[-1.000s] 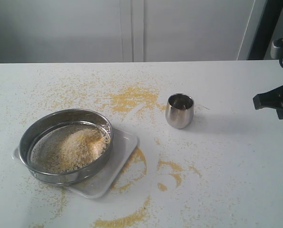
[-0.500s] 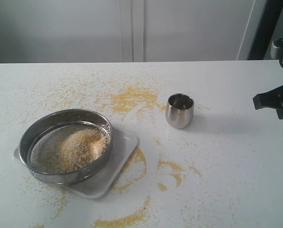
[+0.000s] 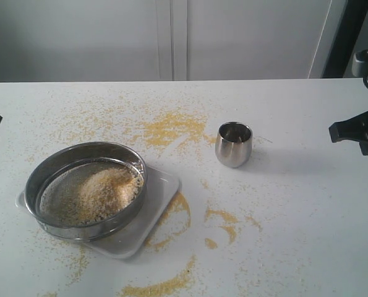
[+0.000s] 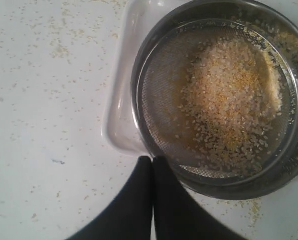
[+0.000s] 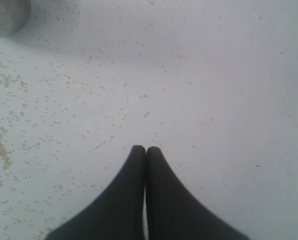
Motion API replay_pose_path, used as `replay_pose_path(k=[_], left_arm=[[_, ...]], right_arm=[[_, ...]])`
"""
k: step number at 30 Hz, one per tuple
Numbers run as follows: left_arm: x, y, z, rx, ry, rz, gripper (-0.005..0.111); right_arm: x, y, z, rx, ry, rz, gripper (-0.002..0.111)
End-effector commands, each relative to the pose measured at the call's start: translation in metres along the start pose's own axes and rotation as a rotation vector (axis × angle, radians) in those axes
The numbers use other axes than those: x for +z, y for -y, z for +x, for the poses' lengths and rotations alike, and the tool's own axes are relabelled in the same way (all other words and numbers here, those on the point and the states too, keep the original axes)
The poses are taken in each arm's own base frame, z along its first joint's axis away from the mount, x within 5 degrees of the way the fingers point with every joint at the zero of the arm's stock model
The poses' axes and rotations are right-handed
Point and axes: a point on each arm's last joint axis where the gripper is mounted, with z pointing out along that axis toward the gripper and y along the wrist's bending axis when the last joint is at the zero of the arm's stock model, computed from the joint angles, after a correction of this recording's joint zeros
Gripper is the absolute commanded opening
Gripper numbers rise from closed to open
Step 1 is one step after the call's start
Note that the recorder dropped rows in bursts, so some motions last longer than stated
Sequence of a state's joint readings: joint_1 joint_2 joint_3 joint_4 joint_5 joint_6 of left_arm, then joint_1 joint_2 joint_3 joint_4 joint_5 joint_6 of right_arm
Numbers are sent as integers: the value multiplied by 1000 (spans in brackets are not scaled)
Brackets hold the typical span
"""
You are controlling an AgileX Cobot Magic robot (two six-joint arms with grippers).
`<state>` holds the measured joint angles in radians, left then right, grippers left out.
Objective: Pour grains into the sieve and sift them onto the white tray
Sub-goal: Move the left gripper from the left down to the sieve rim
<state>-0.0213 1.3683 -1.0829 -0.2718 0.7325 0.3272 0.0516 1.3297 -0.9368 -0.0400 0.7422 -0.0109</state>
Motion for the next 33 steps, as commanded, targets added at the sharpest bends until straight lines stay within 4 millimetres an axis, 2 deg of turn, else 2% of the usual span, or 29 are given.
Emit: replay_pose_path(k=[1, 3, 4, 5, 7, 9, 11, 15, 29, 33], left_arm=[[27, 11, -17, 58, -38, 53, 0], [39, 11, -20, 76, -89, 65, 6], [46, 9, -23, 78, -116, 76, 17], [49, 8, -24, 77, -122, 78, 23], [56, 4, -32, 83, -118, 75, 57], [61, 2, -38, 98, -115, 75, 75], [67, 0, -45, 85, -117, 84, 75], [87, -7, -54, 99, -130, 82, 64], [141, -23, -52, 167, -217, 79, 64], [148, -25, -52, 164, -203, 67, 64]], right_arm=[[-2, 1, -1, -14, 16, 4, 0], [-2, 1, -1, -14, 16, 4, 0], [-2, 1, -1, -14, 16, 4, 0], [-2, 1, -1, -14, 16, 4, 0], [-2, 1, -1, -14, 16, 4, 0], [-2, 1, -1, -14, 16, 4, 0], [-2, 1, -1, -14, 16, 4, 0], [-2, 1, -1, -14, 16, 4, 0], [-2, 1, -1, -14, 16, 4, 0], [-2, 1, -1, -14, 16, 4, 0]])
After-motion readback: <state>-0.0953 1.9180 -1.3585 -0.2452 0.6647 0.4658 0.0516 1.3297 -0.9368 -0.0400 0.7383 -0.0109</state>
